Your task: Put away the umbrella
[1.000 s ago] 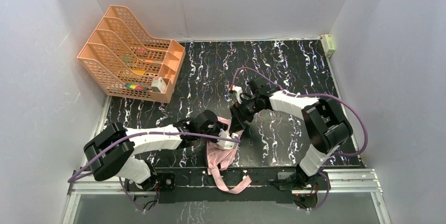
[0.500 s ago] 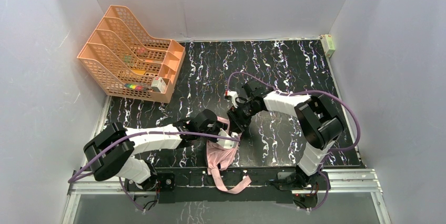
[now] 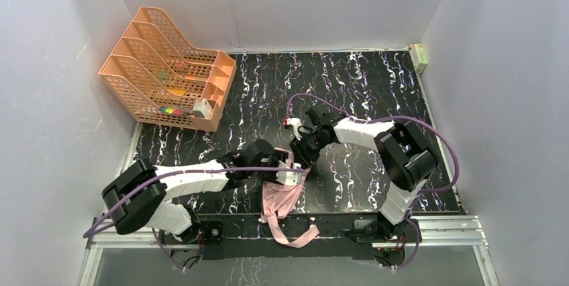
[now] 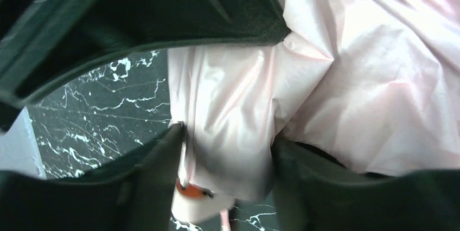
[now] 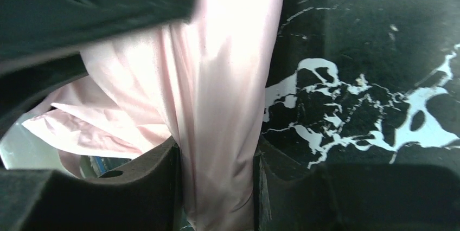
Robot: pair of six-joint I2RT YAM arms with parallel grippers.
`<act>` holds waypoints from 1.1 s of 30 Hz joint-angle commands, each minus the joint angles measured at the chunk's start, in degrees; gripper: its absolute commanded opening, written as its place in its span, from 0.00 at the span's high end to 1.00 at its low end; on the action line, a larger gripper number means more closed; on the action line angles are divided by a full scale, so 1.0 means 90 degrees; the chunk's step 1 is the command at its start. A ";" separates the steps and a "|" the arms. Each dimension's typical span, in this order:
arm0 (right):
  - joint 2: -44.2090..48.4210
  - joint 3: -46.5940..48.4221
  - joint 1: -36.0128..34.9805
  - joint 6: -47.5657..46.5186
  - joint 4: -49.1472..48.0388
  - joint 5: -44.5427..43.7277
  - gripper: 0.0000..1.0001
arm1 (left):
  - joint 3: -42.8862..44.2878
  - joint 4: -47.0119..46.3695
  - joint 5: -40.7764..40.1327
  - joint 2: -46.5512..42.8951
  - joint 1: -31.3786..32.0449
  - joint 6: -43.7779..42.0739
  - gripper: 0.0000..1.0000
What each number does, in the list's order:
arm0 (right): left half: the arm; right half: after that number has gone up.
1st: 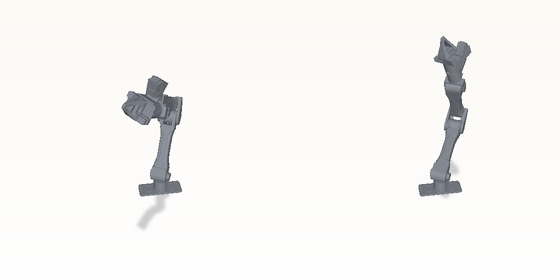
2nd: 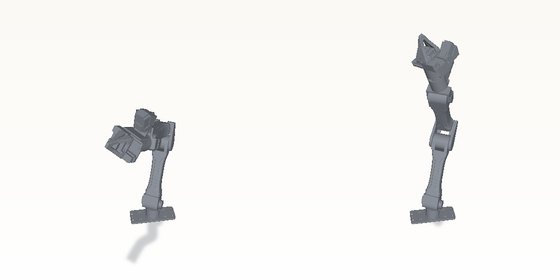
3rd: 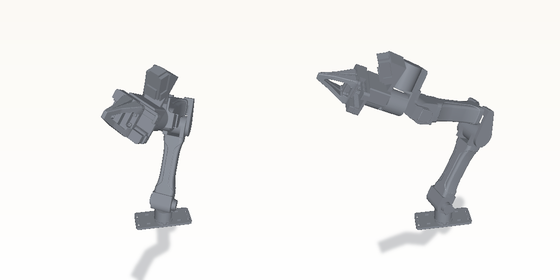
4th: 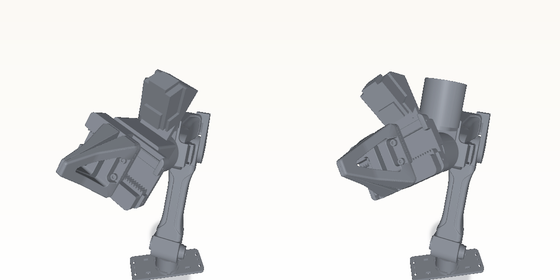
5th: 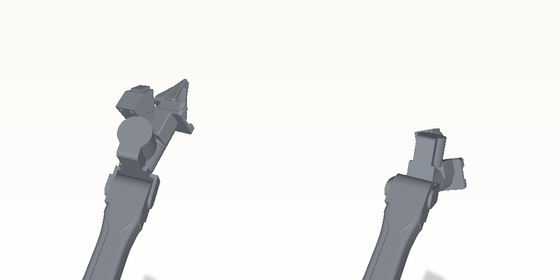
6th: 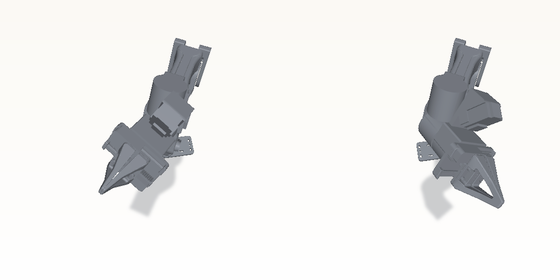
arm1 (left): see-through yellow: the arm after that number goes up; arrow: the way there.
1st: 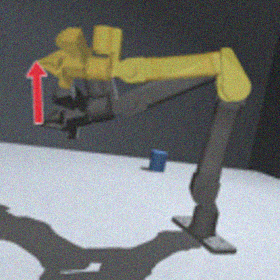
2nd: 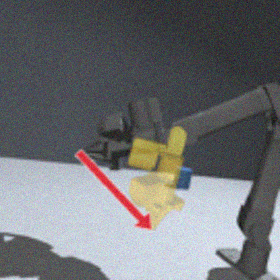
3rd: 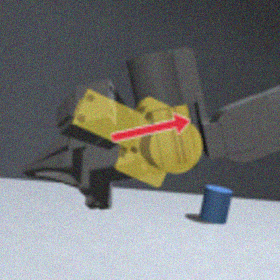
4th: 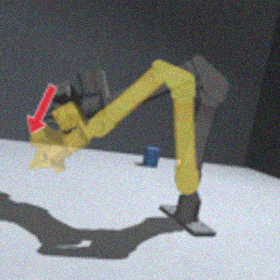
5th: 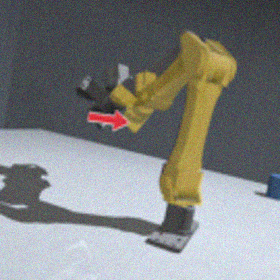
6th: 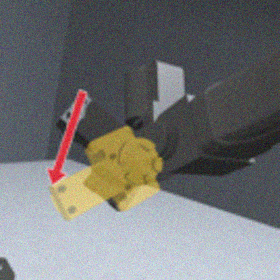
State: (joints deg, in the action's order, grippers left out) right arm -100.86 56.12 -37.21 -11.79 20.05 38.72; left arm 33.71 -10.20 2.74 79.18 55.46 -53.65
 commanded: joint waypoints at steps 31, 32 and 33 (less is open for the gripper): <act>0.1813 -0.2546 -0.1733 -0.3059 -0.3874 -0.5060 0.94 | 0.1946 0.2433 0.0060 -0.1750 -0.1878 0.6670 0.05; 0.1721 -0.2496 -0.1795 -0.3096 -0.3778 -0.5287 0.94 | 0.2014 0.2338 0.0275 -0.1714 -0.2111 0.6722 0.05; 0.1664 -0.2501 -0.1861 -0.3136 -0.3739 -0.5423 0.94 | 0.2053 0.2232 0.0479 -0.1700 -0.2306 0.6738 0.05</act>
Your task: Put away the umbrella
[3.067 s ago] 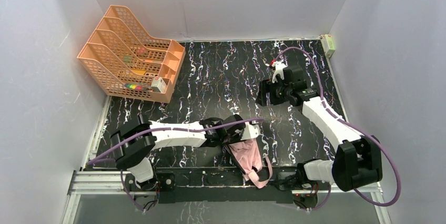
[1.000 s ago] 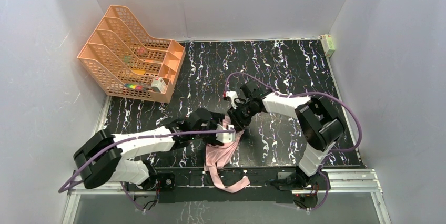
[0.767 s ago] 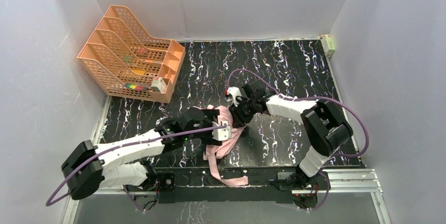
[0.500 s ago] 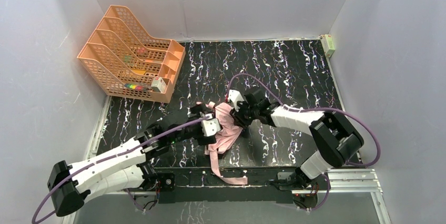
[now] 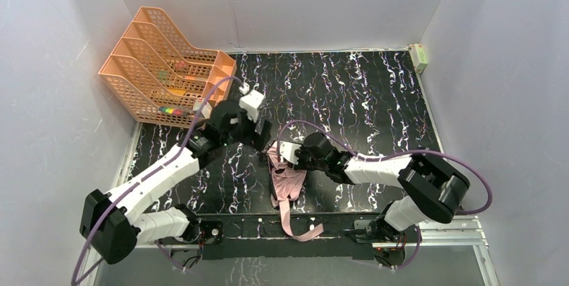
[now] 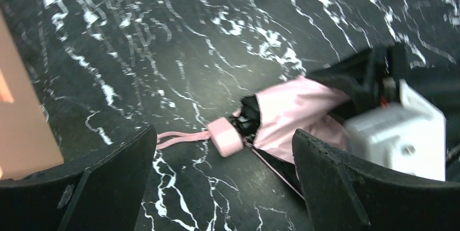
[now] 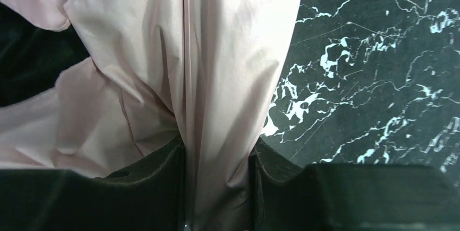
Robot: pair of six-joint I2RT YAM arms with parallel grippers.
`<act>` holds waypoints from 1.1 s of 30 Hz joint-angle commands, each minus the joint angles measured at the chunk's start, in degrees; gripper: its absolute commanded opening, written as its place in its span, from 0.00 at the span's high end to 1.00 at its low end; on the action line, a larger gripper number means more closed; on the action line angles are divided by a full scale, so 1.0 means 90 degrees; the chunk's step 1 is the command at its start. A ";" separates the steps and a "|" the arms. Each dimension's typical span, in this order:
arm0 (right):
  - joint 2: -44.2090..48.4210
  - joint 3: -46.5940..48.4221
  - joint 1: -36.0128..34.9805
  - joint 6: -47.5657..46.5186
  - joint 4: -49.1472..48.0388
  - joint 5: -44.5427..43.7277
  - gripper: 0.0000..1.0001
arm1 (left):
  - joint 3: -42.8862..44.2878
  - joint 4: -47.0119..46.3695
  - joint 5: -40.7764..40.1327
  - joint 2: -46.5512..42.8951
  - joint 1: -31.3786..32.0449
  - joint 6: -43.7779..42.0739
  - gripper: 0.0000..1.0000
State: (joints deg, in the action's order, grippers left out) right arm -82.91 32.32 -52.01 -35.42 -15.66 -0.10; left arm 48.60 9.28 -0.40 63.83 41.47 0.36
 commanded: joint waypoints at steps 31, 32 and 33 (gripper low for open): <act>-0.0376 -0.0587 -0.1617 -0.1383 -0.0175 -0.2310 0.89 | 0.0541 -0.0057 0.4904 0.2221 -0.1620 -0.2896 0.02; -0.0377 -0.0597 -0.1636 -0.1383 -0.0174 -0.2320 0.89 | 0.0682 0.0054 0.5049 0.2385 -0.1619 -0.2961 0.02; -0.0377 -0.0607 -0.1647 -0.1379 -0.0183 -0.2323 0.89 | 0.0789 0.0117 0.5197 0.2522 -0.1620 -0.3003 0.02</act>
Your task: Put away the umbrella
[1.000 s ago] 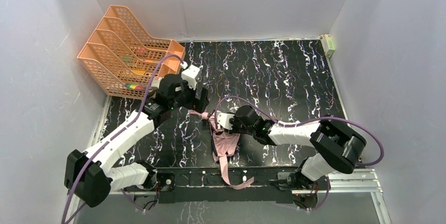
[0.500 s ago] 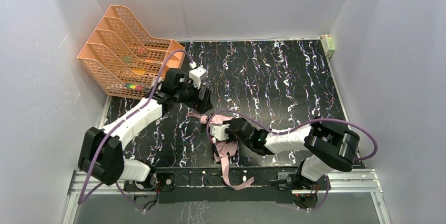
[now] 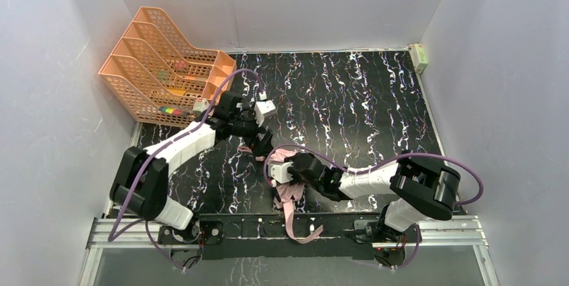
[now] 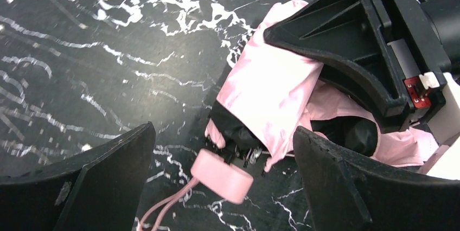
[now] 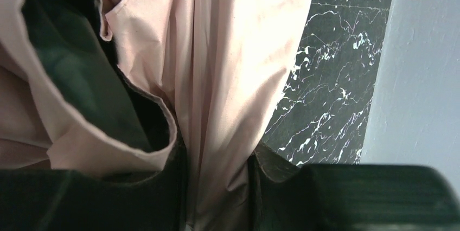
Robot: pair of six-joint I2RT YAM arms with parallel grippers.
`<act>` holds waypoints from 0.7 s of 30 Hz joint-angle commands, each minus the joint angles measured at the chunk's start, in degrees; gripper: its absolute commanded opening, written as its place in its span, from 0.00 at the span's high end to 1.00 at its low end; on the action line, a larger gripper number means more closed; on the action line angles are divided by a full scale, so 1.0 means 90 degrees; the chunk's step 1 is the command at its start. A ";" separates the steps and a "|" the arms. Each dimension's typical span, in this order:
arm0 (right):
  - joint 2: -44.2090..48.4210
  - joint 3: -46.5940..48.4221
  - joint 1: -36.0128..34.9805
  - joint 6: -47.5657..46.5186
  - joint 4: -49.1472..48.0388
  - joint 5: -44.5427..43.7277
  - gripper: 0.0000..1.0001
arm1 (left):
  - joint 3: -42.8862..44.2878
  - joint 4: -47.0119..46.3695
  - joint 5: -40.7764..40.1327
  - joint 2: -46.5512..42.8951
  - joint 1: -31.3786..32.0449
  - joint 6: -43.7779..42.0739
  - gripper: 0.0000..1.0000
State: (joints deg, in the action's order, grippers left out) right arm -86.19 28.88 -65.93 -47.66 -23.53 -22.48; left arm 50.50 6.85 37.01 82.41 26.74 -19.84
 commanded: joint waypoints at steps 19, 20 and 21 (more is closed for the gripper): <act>0.0012 -0.0262 -0.0262 -0.0002 0.0446 -0.0089 0.83 | 0.0833 0.0732 0.0130 0.1970 0.0981 -0.1329 0.09; 0.0032 -0.0282 -0.0262 0.0002 0.0430 -0.0090 0.82 | 0.0872 0.0749 0.0135 0.2047 0.0997 -0.1343 0.10; 0.0039 -0.0296 -0.0269 -0.0002 0.0420 -0.0095 0.82 | 0.0928 0.0765 0.0152 0.2129 0.1010 -0.1362 0.13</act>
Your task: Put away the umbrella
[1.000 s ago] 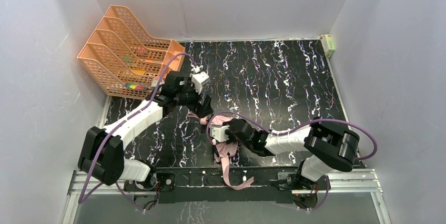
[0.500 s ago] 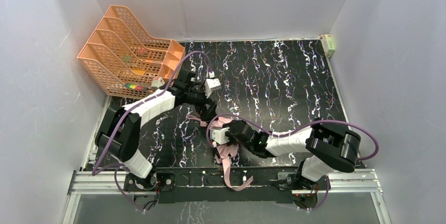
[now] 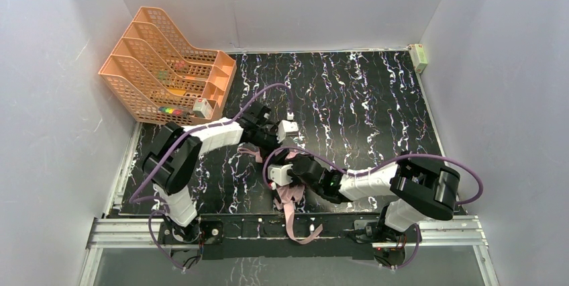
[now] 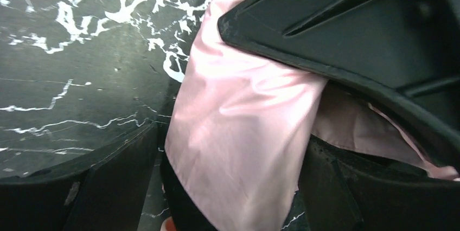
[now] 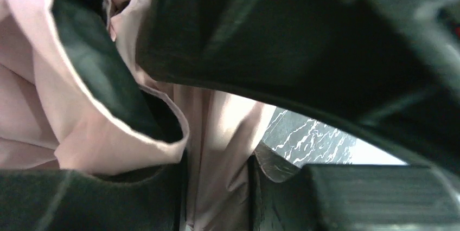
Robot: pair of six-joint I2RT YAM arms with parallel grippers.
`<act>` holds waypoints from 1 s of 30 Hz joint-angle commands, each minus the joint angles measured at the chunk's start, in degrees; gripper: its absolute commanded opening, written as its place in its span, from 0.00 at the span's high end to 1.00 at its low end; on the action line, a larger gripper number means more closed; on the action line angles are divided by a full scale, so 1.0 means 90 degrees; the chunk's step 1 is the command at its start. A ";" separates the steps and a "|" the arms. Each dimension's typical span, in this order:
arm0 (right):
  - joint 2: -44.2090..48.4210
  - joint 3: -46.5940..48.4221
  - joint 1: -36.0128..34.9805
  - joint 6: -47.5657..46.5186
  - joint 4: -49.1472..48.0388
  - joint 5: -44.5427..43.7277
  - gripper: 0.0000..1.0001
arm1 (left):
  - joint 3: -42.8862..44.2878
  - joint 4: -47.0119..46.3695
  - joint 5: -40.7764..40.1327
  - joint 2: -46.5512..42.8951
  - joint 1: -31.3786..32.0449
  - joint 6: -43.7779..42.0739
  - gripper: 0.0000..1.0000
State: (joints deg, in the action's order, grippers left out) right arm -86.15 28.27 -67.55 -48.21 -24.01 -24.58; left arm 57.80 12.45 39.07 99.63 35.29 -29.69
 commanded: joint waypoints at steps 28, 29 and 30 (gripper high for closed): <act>0.3159 -0.0104 -0.0092 0.1392 0.2306 0.0663 0.32 | -0.0372 0.0093 -0.1069 -0.0182 0.0483 -0.0525 1.00; 0.3446 -0.0057 -0.0092 0.1618 0.2463 0.0755 0.32 | -0.0413 0.0039 -0.1079 -0.0220 0.0483 -0.0533 1.00; 0.3696 0.0002 -0.0092 0.1875 0.2621 0.0876 0.32 | -0.0459 -0.0014 -0.1088 -0.0250 0.0483 -0.0538 1.00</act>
State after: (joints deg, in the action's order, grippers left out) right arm -60.90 26.33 -68.01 -40.32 -6.55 -20.25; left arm 56.16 12.16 33.93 99.50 39.92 -33.19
